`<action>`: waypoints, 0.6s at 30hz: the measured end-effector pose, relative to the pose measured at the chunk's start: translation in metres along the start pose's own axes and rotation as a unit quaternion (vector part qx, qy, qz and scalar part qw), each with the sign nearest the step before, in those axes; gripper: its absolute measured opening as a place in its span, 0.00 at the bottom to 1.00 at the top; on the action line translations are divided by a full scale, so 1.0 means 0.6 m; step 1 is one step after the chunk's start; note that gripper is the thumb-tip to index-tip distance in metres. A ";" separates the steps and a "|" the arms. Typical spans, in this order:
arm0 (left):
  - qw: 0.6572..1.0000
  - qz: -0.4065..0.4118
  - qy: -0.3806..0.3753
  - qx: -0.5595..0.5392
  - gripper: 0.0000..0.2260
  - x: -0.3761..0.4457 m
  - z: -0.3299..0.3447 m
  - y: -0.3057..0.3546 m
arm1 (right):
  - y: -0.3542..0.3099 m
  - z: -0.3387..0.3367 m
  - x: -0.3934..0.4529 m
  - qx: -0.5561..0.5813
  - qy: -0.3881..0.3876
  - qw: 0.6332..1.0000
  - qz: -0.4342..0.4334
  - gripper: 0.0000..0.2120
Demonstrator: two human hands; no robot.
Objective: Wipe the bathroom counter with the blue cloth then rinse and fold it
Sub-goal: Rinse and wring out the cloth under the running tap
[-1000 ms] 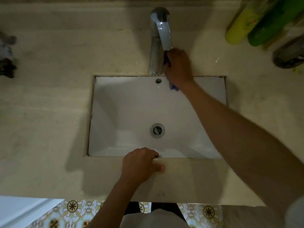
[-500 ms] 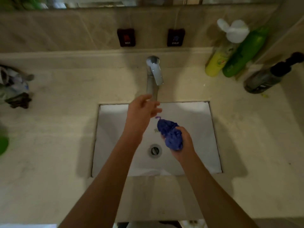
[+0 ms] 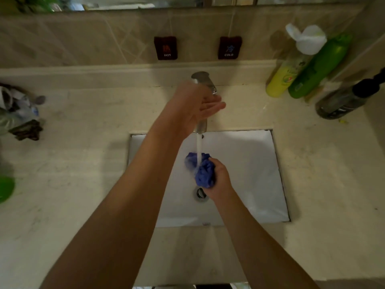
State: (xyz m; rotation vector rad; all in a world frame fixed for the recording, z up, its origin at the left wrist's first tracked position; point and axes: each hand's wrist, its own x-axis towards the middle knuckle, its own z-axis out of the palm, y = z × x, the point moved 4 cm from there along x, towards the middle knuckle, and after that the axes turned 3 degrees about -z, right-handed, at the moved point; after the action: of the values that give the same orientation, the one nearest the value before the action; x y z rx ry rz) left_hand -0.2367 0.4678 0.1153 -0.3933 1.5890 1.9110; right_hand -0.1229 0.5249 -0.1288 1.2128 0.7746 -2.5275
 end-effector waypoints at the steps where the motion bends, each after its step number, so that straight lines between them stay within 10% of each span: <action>1: 0.999 0.021 0.005 0.024 0.15 0.000 -0.010 -0.003 | 0.003 0.003 0.004 -0.010 -0.016 1.000 0.005 0.16; 4: 0.990 0.071 0.120 0.007 0.08 0.005 -0.075 -0.062 | 0.004 0.010 0.003 0.001 0.014 1.000 0.005 0.14; 7: 0.954 -0.047 0.295 -0.005 0.09 0.019 -0.141 -0.198 | -0.006 0.034 -0.005 0.010 0.020 1.000 0.010 0.24; 10: 0.955 -0.182 0.232 -0.028 0.05 0.031 -0.132 -0.311 | -0.016 0.055 -0.016 -0.064 0.065 0.996 -0.023 0.14; 18: 0.982 -0.146 0.115 -0.018 0.15 0.061 -0.097 -0.327 | -0.034 0.047 -0.020 -0.203 0.059 0.969 -0.129 0.12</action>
State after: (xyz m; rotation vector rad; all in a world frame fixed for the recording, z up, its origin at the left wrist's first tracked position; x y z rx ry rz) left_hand -0.1515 0.4389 -0.0718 -0.8405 1.5407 1.7174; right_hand -0.1421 0.5260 -0.0974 1.1865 1.4792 -2.3261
